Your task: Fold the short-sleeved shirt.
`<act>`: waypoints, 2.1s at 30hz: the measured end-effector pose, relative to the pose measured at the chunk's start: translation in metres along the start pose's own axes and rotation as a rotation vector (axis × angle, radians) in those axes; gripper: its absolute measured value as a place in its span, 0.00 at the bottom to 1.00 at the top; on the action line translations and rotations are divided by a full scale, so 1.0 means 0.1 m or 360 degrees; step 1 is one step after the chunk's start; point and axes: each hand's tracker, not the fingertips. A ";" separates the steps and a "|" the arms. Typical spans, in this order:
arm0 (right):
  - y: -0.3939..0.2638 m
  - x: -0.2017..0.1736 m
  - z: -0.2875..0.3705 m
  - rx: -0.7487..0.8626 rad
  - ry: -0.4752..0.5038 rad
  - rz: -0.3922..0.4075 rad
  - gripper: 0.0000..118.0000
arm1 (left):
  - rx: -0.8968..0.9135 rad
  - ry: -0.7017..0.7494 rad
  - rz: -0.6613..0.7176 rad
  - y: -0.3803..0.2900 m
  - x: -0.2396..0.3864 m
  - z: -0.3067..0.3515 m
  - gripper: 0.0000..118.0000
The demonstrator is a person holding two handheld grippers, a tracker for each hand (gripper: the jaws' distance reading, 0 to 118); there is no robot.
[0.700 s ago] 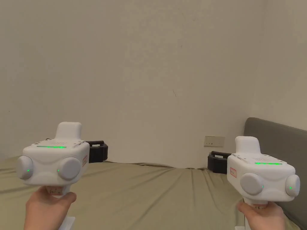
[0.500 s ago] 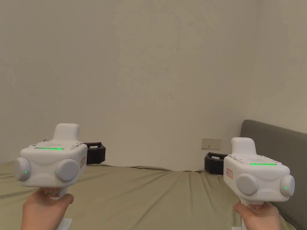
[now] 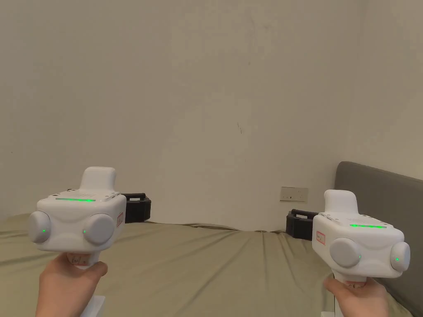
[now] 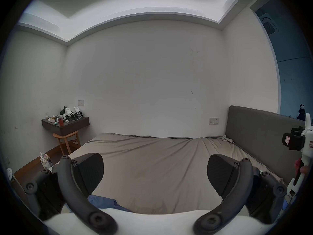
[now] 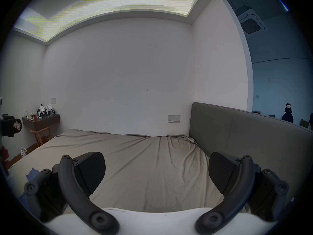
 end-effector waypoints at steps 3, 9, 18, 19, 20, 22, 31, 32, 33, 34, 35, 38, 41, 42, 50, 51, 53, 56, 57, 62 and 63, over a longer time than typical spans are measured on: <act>0.01 0.01 -0.02 -0.0010 0.0012 -0.0023 1.00 | 0.0001 0.0000 -0.0004 0.00 0.01 -0.02 1.00; 0.02 0.03 -0.04 -0.0008 0.0007 -0.0022 1.00 | -0.0002 -0.0010 -0.0009 0.02 0.02 -0.06 1.00; -0.06 0.08 -0.07 -0.0041 0.0008 -0.0061 1.00 | -0.0009 -0.0021 0.0019 -0.06 0.05 -0.07 1.00; -0.07 0.08 -0.07 -0.0048 0.0004 -0.0047 1.00 | -0.0022 -0.0022 0.0018 -0.08 0.05 -0.08 1.00; -0.08 0.08 -0.07 -0.0050 -0.0002 -0.0037 1.00 | -0.0029 -0.0020 0.0019 -0.09 0.05 -0.09 1.00; -0.08 0.09 -0.08 -0.0042 -0.0006 -0.0020 1.00 | -0.0033 -0.0021 0.0025 -0.10 0.05 -0.09 1.00; -0.04 0.05 -0.06 -0.0020 -0.0010 0.0024 1.00 | -0.0029 -0.0027 0.0012 -0.09 0.07 -0.11 1.00; -0.04 0.05 -0.06 -0.0011 -0.0008 0.0020 1.00 | -0.0027 -0.0032 0.0004 -0.09 0.07 -0.11 1.00; -0.04 0.05 -0.06 -0.0012 -0.0007 0.0022 1.00 | -0.0025 -0.0033 -0.0001 -0.09 0.07 -0.11 1.00; -0.04 0.04 -0.06 -0.0012 -0.0011 0.0027 1.00 | -0.0024 -0.0025 -0.0008 -0.09 0.08 -0.11 1.00; -0.04 0.04 -0.06 -0.0011 -0.0005 0.0033 1.00 | -0.0021 -0.0016 -0.0018 -0.09 0.09 -0.10 1.00; -0.05 0.03 -0.05 -0.0011 0.0001 0.0044 1.00 | -0.0012 -0.0027 -0.0013 -0.09 0.08 -0.10 1.00; -0.04 0.03 -0.04 -0.0032 0.0028 0.0033 1.00 | -0.0021 -0.0067 -0.0024 -0.08 0.06 -0.10 1.00; -0.05 0.03 -0.03 -0.0027 0.0032 0.0035 1.00 | -0.0046 -0.0168 -0.0011 -0.08 0.04 -0.09 1.00; -0.27 -0.01 0.06 -0.0089 0.0081 0.0054 0.02 | -0.0078 -0.0186 -0.0077 -0.22 0.10 -0.07 0.00; -0.30 -0.05 0.07 -0.0080 0.0059 0.0081 0.02 | -0.0059 -0.0128 -0.0109 -0.26 0.09 -0.09 0.00; -0.36 -0.08 0.08 -0.0062 0.0072 0.0149 0.02 | -0.0068 -0.0122 -0.0112 -0.29 0.06 -0.09 0.00; -0.37 -0.24 0.11 -0.0063 0.0135 0.0186 0.02 | -0.0108 -0.0091 -0.0045 -0.34 -0.10 -0.07 0.00; -0.39 -0.29 0.08 -0.0067 0.0169 0.0183 0.02 | -0.0103 -0.0070 -0.0046 -0.37 -0.16 -0.04 0.00; -0.44 -0.98 0.03 -0.0072 0.0390 0.0205 0.02 | -0.0193 0.0152 -0.0057 -0.56 -0.81 0.16 0.00; -0.46 -1.19 0.02 -0.0080 0.0462 0.0201 0.02 | -0.0210 0.0209 -0.0067 -0.59 -0.98 0.28 0.00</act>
